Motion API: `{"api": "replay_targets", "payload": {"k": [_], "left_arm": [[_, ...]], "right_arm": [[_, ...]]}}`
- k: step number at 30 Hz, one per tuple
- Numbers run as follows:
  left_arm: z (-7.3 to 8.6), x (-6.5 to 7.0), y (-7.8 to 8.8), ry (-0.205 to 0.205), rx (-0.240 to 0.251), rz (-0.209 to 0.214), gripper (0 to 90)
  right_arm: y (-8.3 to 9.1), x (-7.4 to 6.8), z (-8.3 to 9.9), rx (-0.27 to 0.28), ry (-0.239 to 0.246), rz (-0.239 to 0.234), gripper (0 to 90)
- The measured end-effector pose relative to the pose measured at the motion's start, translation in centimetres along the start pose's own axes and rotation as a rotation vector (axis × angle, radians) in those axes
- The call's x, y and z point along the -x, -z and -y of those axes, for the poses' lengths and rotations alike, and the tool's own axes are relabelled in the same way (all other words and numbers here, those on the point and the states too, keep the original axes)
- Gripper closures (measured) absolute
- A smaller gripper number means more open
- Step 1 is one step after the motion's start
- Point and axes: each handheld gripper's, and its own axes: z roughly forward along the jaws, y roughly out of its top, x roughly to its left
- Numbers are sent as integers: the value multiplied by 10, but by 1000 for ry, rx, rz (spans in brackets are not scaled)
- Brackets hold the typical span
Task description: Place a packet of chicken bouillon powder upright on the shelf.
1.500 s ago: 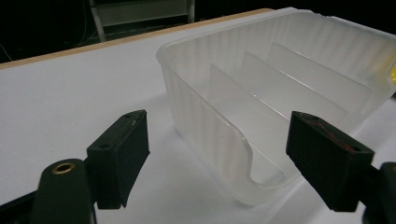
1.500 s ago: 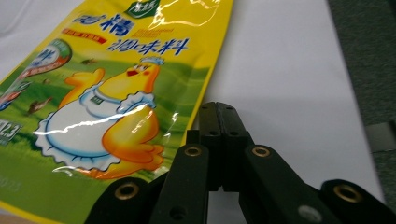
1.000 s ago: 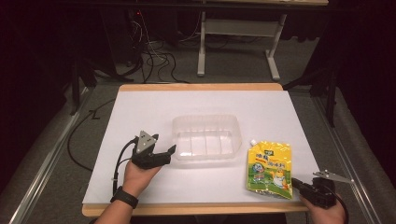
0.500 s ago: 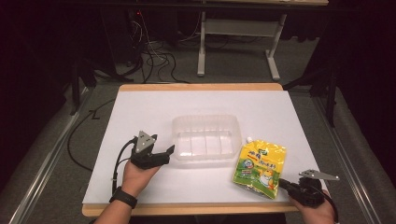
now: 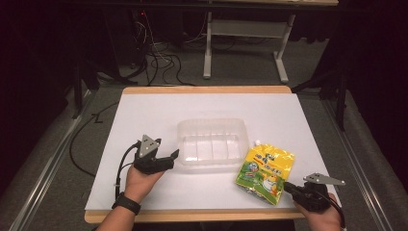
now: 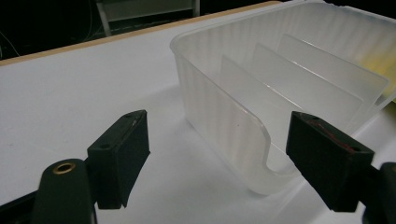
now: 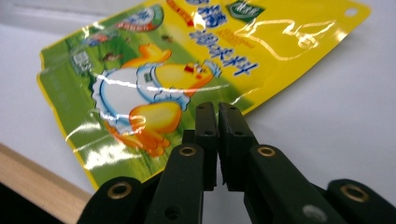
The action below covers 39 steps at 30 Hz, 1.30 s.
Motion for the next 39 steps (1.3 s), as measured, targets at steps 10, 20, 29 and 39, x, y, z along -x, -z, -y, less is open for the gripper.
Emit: {"api": "replay_targets", "payload": {"k": [10,20,29,39], "left_arm": [[20,-14,24,11,-21,-35,239],[35,-25,40,43,-33,-40,260],[40,-21,45,31,-36,-42,264],[37,-17,42,8,-37,-25,265]], "right_arm": [[-16,23,-31,138,-63,52,686],[-38,49,-58,193,-126,60,516],[-46,70,-66,212,-189,53,447],[-52,96,-57,206,-341,-19,432]]}}
